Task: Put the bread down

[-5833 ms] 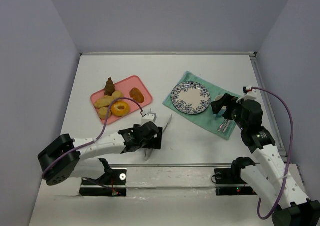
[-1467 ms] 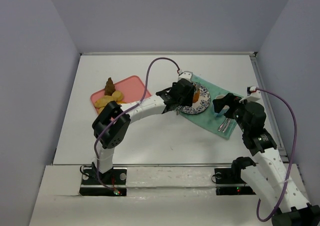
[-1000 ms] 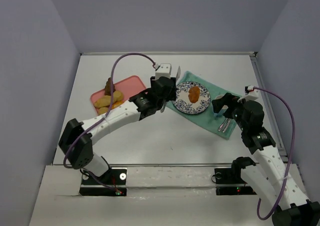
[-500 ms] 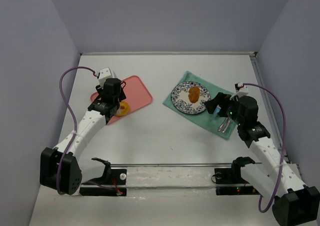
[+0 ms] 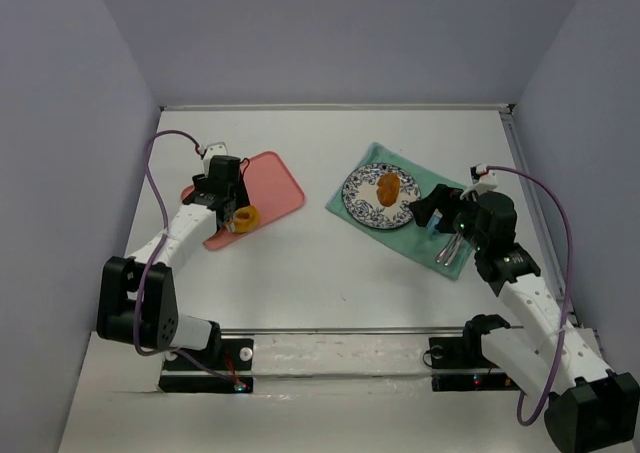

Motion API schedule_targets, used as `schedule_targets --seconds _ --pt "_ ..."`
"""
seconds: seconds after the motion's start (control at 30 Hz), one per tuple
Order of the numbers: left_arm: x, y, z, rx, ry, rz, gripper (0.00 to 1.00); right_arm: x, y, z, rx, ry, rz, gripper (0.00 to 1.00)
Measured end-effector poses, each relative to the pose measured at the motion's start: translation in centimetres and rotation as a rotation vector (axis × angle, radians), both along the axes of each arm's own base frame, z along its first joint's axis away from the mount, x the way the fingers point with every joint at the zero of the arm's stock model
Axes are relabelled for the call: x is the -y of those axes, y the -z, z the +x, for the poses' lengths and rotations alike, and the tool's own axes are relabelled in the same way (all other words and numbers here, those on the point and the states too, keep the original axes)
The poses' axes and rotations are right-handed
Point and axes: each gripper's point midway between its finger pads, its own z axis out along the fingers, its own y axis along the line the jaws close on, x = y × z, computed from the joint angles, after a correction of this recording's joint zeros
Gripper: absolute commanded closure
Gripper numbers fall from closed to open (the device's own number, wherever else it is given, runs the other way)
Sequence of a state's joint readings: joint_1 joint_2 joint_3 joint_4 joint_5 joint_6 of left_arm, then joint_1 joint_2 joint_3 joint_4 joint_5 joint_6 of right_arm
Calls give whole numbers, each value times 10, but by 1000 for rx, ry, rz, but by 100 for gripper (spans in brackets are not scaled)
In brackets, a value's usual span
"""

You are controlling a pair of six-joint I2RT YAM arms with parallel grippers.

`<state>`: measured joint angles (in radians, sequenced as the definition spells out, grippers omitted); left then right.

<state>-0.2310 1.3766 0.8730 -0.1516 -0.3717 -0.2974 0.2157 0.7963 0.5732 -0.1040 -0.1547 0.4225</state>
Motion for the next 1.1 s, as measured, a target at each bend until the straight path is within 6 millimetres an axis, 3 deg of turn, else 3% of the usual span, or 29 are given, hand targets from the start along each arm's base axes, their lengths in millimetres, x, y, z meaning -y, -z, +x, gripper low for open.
schedule_targets --seconds 0.2,0.37,0.5,0.67,0.7,0.83,0.97,1.1 --pt "-4 -1 5 -8 -11 3 39 2 -5 -1 19 9 1 2" --pt "-2 -8 16 8 -2 1 53 4 -7 -1 27 19 0 2" --pt "0 -4 18 -8 8 2 54 7 -19 -3 68 36 5 2" --pt "0 0 18 -25 9 3 80 11 -30 -6 105 53 11 1" --pt "0 1 18 -28 10 2 89 12 -31 -7 111 56 12 1" --pt "4 -5 20 -17 22 -18 94 13 -31 -7 111 65 10 1" --pt "18 -29 19 45 82 -79 94 14 -30 -8 105 72 11 1" --pt "49 -89 15 215 191 -148 94 16 -30 -7 103 84 12 1"
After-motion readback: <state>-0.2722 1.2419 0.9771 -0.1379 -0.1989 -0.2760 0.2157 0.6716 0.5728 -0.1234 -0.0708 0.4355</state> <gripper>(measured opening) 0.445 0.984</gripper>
